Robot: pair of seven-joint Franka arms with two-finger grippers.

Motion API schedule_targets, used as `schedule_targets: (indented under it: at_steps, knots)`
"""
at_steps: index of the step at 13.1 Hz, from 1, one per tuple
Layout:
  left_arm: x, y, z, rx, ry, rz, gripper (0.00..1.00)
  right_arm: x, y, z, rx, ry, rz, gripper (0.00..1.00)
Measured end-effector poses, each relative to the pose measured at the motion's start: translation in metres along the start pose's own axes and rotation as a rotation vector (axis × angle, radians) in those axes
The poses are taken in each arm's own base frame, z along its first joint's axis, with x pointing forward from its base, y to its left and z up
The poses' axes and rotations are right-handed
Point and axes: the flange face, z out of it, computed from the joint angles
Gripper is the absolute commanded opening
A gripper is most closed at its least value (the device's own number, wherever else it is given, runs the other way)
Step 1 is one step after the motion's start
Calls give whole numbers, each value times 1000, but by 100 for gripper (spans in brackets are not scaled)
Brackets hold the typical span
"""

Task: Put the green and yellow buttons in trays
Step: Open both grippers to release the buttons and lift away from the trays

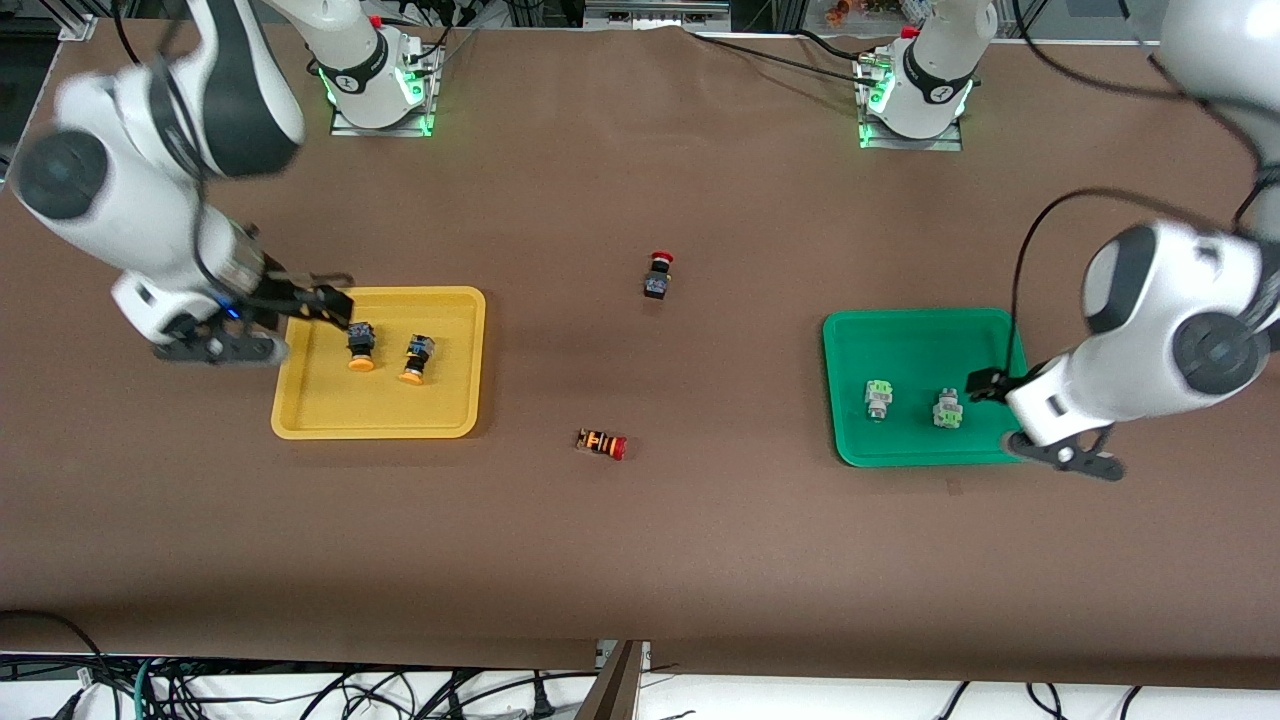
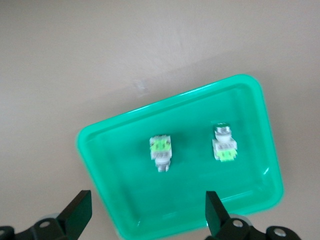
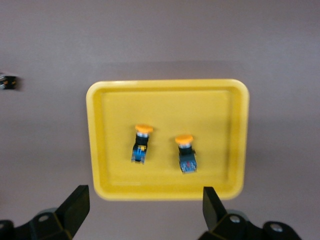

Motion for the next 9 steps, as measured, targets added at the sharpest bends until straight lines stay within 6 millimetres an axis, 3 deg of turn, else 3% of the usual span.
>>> schedule_targets:
  at_steps: [2,4,6,7,9]
  knots:
    - [-31,5,-91,37,48,-34,100,-16,7,-52,-6,-25,7,100]
    - [-68,3,-155,-17,107,-102,100,-15,11,-88,2,16,14,100]
    - [-104,-5,-186,-24,137,-166,100,-14,26,-112,5,42,38,100]
    - [-118,-7,-190,-18,138,-183,100,-15,38,-119,4,41,47,100]
    - [-126,-6,-181,-16,132,-188,100,-18,51,-121,-2,6,37,100]
